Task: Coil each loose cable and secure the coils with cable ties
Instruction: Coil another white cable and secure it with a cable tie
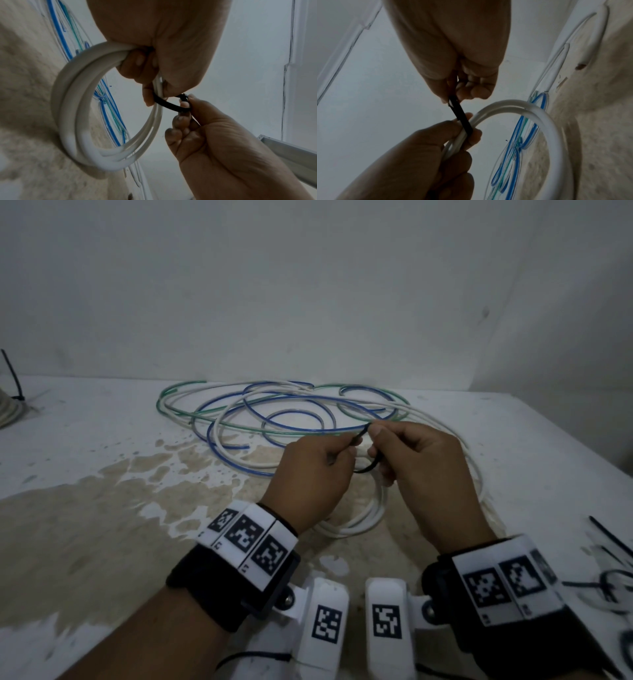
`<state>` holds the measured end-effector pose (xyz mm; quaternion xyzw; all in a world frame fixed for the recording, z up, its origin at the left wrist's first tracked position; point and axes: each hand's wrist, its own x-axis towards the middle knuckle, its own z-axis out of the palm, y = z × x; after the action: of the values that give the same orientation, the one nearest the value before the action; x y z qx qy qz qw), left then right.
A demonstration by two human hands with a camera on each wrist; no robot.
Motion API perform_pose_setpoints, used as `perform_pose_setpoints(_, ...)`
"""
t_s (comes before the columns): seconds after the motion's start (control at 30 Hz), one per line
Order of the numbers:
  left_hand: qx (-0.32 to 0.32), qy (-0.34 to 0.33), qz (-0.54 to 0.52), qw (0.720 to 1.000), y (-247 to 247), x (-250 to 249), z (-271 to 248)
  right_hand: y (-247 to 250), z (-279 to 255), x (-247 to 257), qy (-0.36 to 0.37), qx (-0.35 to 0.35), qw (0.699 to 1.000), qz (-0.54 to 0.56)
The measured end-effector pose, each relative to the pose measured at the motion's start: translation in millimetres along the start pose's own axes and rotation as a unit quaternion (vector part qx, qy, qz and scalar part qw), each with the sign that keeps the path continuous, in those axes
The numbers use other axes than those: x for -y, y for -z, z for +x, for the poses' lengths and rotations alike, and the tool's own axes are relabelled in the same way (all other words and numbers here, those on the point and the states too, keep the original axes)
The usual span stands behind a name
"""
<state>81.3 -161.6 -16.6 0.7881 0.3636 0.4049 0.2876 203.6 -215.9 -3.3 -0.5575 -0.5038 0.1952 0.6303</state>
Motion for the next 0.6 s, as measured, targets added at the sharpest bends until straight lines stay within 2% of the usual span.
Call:
perform_pose_setpoints(0.1,0.011,-0.029,0.031,0.999,-0.3,1.6,-0.7,2.0,1.4,-1.4,0.009,0.005,1.000,-0.021)
perform_pose_setpoints(0.27,0.016,-0.083,0.039,0.996,-1.0,-1.5,-3.1,-2.0,0.7,-5.3,-0.023,0.023,0.999,-0.008)
perform_pose_setpoints(0.43,0.020,-0.055,0.020,0.998,-2.0,-5.9,-3.2,-3.2,-1.5,2.3,0.028,-0.038,0.999,0.010)
perform_pose_setpoints(0.6,0.027,-0.051,0.052,0.997,0.0,-0.5,-0.6,-6.1,-4.2,3.6,0.050,-0.042,0.998,-0.009)
